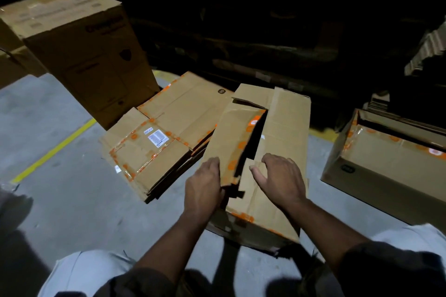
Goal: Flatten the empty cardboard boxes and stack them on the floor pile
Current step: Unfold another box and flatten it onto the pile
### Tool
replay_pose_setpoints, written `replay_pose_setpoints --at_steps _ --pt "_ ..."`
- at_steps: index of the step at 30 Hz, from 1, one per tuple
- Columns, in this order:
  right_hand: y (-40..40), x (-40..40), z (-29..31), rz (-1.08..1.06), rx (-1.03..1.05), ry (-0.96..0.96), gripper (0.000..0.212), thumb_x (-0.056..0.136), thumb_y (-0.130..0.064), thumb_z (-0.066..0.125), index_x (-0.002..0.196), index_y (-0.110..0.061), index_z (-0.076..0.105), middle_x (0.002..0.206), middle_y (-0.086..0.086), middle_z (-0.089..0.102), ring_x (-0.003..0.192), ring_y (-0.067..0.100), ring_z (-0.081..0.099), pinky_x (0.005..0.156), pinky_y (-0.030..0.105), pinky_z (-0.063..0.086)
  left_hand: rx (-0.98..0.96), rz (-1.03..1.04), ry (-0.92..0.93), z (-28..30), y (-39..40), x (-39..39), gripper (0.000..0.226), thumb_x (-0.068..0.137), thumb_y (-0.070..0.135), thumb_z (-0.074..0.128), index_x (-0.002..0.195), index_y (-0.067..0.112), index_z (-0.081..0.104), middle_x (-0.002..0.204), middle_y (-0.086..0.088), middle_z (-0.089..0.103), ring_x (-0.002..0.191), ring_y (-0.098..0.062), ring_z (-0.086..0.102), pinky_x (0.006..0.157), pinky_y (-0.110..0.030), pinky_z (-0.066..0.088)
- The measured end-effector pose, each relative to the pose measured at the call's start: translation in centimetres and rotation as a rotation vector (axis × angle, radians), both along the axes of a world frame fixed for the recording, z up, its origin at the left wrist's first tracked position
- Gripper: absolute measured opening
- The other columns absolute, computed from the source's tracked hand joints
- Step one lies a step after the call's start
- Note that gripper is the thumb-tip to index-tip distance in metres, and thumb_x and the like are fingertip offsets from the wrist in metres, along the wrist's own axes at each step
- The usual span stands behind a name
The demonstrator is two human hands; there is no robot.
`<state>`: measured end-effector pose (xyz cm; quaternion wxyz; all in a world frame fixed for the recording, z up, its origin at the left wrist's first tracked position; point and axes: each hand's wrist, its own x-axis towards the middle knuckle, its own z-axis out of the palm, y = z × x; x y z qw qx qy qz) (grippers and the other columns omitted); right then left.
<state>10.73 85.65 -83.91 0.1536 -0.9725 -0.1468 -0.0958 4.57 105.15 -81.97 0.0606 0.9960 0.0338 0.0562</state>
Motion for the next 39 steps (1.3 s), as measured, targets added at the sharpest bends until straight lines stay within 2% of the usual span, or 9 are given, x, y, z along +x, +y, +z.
replay_pose_setpoints --at_steps 4,8,12,17,22,25,29,32,39 --pt "0.1 -0.5 1.7 0.025 0.009 -0.167 0.038 0.088 -0.057 0.063 0.086 -0.019 0.063 0.074 -0.001 0.065 0.068 0.023 0.061 0.068 0.032 0.043 -0.234 0.239 -0.069 1.6 1.0 0.7 0.056 0.077 0.008 0.065 0.132 0.017 0.061 0.104 -0.011 0.073 0.085 -0.033 0.068 0.073 -0.035 0.050" --pt "-0.1 -0.9 4.5 0.133 0.012 -0.352 0.038 0.086 -0.054 0.069 0.077 -0.018 0.059 0.067 -0.001 0.059 0.062 0.020 0.053 0.063 0.031 0.040 -0.523 0.439 -0.111 2.2 1.6 1.8 0.020 0.089 0.022 0.062 0.106 0.018 0.071 0.077 -0.006 0.066 0.071 -0.029 0.060 0.063 -0.032 0.041" --pt "-0.6 -2.7 5.4 0.152 0.047 -0.402 0.038 0.085 -0.052 0.073 0.074 -0.018 0.059 0.064 -0.001 0.055 0.059 0.018 0.049 0.059 0.028 0.030 -0.663 0.468 -0.101 3.1 2.3 2.6 0.027 0.084 0.027 0.069 0.110 0.021 0.075 0.094 -0.002 0.074 0.077 -0.020 0.060 0.064 -0.028 0.042" --pt "-1.3 -5.1 3.5 0.188 0.025 -0.342 0.045 0.083 -0.058 0.071 0.070 -0.019 0.053 0.058 -0.002 0.050 0.052 0.018 0.049 0.055 0.024 0.025 -0.640 0.324 0.046 2.4 4.3 2.4 0.074 0.066 0.096 0.049 0.098 0.036 0.077 0.090 0.019 0.075 0.083 -0.001 0.069 0.067 -0.024 0.054" --pt "-1.2 -6.0 4.0 0.175 -0.016 -0.280 0.046 0.075 -0.061 0.077 0.074 -0.022 0.053 0.060 -0.006 0.054 0.052 0.013 0.049 0.054 0.023 0.028 -0.618 0.191 0.112 4.0 2.9 1.7 0.111 0.063 0.102 0.028 0.140 0.027 0.057 0.138 0.002 0.062 0.122 -0.021 0.060 0.095 -0.039 0.051" --pt "-1.2 -6.6 4.3 0.203 -0.013 -0.301 0.042 0.078 -0.053 0.079 0.073 -0.022 0.051 0.061 -0.006 0.051 0.054 0.012 0.045 0.056 0.023 0.028 -0.791 0.228 0.187 6.9 1.4 2.7 0.103 0.080 0.092 0.023 0.146 0.018 0.050 0.149 -0.009 0.052 0.133 -0.028 0.049 0.104 -0.042 0.039" --pt "-0.8 -7.8 4.8 0.245 -0.036 -0.302 0.036 0.082 -0.049 0.076 0.075 -0.023 0.052 0.064 -0.006 0.053 0.057 0.014 0.049 0.056 0.025 0.033 -0.379 0.269 0.423 8.0 1.1 5.5 0.057 0.095 0.056 0.058 0.121 0.005 0.062 0.109 -0.010 0.067 0.102 -0.030 0.064 0.082 -0.038 0.051" --pt "0.0 -9.0 5.1 0.351 -0.052 -0.295 0.031 0.085 -0.046 0.073 0.078 -0.024 0.053 0.067 -0.006 0.057 0.059 0.014 0.051 0.059 0.026 0.040 -0.078 0.209 0.383 7.6 1.3 6.4 0.018 0.096 0.019 0.058 0.105 0.005 0.065 0.102 -0.012 0.069 0.092 -0.030 0.066 0.071 -0.035 0.053" --pt "1.1 -10.9 6.5 0.592 -0.072 -0.161 0.021 0.093 -0.041 0.062 0.084 -0.025 0.051 0.074 -0.007 0.058 0.064 0.013 0.053 0.061 0.026 0.041 -0.041 0.213 0.322 7.7 3.6 6.5 0.020 0.096 0.021 0.055 0.095 0.003 0.064 0.088 -0.010 0.057 0.081 -0.028 0.056 0.066 -0.034 0.046"
